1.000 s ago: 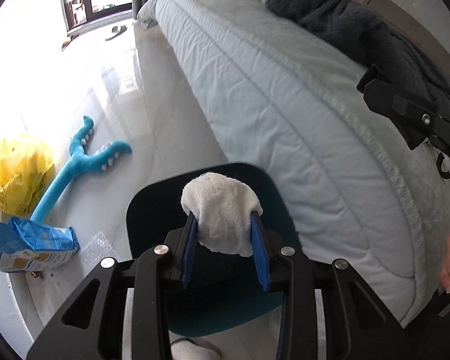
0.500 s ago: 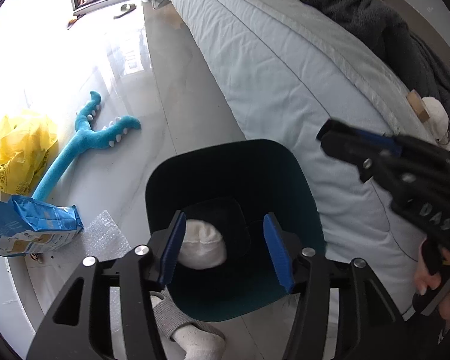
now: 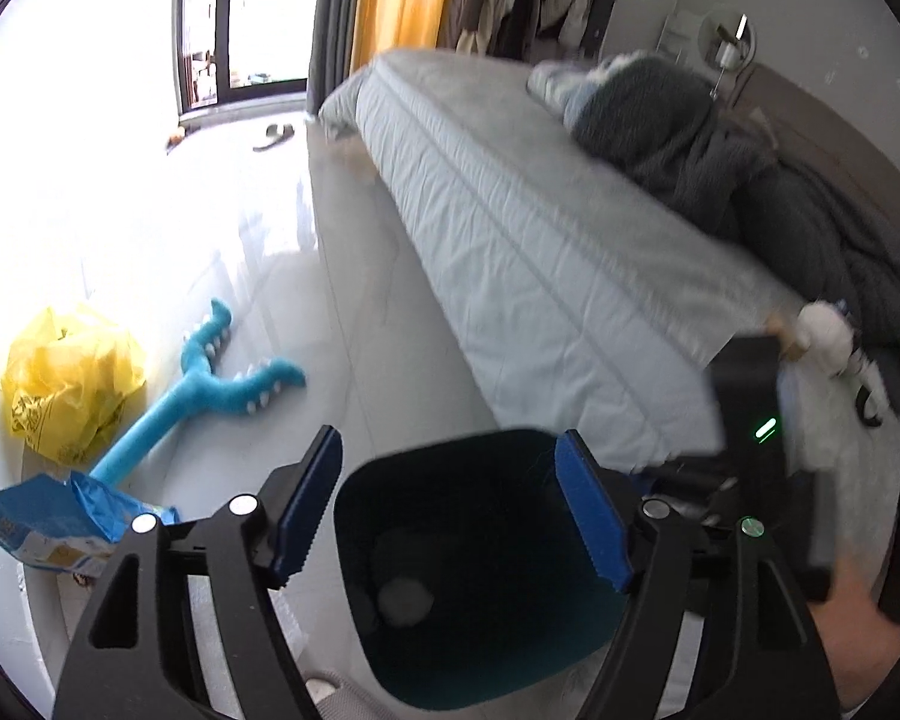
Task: Collect trash
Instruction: 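Open the right tool over the bin to drop the black curved piece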
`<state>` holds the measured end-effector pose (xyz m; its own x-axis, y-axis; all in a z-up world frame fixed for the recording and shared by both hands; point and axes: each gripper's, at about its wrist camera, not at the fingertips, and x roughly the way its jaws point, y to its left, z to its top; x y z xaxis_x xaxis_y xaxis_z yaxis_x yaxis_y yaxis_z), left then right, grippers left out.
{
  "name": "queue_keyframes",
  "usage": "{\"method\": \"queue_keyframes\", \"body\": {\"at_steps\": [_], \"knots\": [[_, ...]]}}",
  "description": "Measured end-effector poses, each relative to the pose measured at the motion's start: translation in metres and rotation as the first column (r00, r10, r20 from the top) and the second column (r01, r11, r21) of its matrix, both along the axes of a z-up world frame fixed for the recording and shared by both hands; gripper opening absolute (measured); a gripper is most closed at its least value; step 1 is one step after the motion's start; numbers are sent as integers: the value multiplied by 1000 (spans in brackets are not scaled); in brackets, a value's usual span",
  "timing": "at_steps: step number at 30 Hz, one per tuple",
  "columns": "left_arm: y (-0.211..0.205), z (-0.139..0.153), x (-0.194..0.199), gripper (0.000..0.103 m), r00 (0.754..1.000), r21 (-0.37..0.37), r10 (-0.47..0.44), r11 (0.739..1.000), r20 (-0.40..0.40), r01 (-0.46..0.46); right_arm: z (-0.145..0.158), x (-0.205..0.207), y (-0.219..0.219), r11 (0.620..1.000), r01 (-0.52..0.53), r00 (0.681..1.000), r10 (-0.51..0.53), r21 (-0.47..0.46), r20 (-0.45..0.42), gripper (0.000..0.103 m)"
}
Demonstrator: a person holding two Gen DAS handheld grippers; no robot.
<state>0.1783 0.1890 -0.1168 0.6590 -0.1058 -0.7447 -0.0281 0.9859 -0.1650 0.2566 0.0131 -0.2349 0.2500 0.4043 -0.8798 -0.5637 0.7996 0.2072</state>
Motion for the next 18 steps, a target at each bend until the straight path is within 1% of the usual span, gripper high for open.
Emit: {"method": "queue_keyframes", "body": {"at_steps": [5, 8, 12, 14, 15, 16, 17, 18], "knots": [[-6, 34, -3, 79, 992, 23, -16, 1000, 126, 13, -8, -7, 6, 1000, -19, 1000, 19, -24, -23, 22], [-6, 52, -3, 83, 985, -4, -10, 1000, 171, 11, -12, -12, 11, 998, -40, 999, 39, -41, -24, 22], [-7, 79, -4, 87, 971, -10, 5, 1000, 241, -3, -15, -20, 18, 994, -84, 996, 83, -75, -24, 22], [-9, 88, -7, 89, 962, -9, 17, 1000, 274, -15, -11, -25, 21, 991, -111, 994, 109, -81, -21, 22], [-11, 91, -7, 92, 957, -3, 19, 1000, 289, -19, -9, -28, 22, 989, -122, 993, 121, -84, -16, 23], [-12, 93, -8, 95, 954, 0, 18, 1000, 298, -19, -6, -31, 23, 987, -132, 991, 132, -88, -6, 30], [-15, 96, -7, 95, 952, 4, 14, 1000, 306, -16, -3, -34, 23, 986, -139, 990, 140, -89, 3, 39], [-17, 98, -7, 95, 950, 5, 12, 1000, 312, -15, -1, -36, 22, 986, -143, 989, 145, -85, 10, 58]]}}
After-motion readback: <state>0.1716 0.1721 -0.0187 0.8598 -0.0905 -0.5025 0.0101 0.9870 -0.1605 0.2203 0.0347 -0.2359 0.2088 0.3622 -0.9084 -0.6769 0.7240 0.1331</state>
